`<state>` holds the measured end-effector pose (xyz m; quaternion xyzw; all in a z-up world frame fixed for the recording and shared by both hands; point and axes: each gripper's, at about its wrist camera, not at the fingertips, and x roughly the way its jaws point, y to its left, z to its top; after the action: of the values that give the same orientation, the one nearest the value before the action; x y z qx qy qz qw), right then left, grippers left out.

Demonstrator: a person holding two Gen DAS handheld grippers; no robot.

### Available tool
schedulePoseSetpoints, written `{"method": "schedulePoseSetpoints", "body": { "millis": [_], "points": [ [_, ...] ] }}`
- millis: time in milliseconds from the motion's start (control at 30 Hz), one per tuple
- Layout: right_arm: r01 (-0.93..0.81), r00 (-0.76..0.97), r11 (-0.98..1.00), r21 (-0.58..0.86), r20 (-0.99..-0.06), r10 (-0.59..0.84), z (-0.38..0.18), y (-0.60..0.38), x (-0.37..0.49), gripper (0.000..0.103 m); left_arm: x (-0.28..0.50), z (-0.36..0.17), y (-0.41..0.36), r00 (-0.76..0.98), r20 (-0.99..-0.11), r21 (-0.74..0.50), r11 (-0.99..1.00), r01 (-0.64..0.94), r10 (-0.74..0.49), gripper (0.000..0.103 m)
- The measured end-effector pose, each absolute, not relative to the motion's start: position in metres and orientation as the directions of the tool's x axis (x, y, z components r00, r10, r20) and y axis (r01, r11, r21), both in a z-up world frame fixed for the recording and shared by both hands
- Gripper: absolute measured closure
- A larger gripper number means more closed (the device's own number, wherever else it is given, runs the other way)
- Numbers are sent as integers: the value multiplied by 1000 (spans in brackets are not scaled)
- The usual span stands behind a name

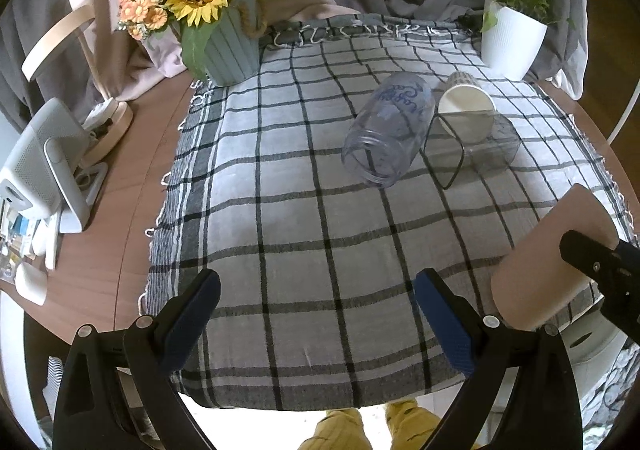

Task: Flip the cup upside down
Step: 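Rotate the pink cup upright with the right tool and lower it to the cloth, then set the pink cup standing on the cloth and open the right tool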

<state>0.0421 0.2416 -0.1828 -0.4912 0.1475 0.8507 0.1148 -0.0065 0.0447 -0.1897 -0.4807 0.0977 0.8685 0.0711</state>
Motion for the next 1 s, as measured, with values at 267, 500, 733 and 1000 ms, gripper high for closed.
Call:
{"method": "schedulePoseSetpoints", "body": {
  "millis": [267,500,733,1000],
  "points": [
    [-336,-510,-935,117,-856,77,-176,237,38,41,-11,-188,40,-533,-846,92,-976,-198,28,4],
    [-323,-530,-942,93,-842,98,-175,234,25,41,-18,-188,40,-534,-845,92,-979,-183,20,4],
    [-321,-540,-945,67,-832,125,-185,238,9,41,-25,-194,46,-522,-853,103,-979,-174,3,4],
    [-279,-535,-960,23,-834,135,-192,228,15,41,-26,-202,46,-494,-870,99,-982,-159,-7,4]
  ]
}}
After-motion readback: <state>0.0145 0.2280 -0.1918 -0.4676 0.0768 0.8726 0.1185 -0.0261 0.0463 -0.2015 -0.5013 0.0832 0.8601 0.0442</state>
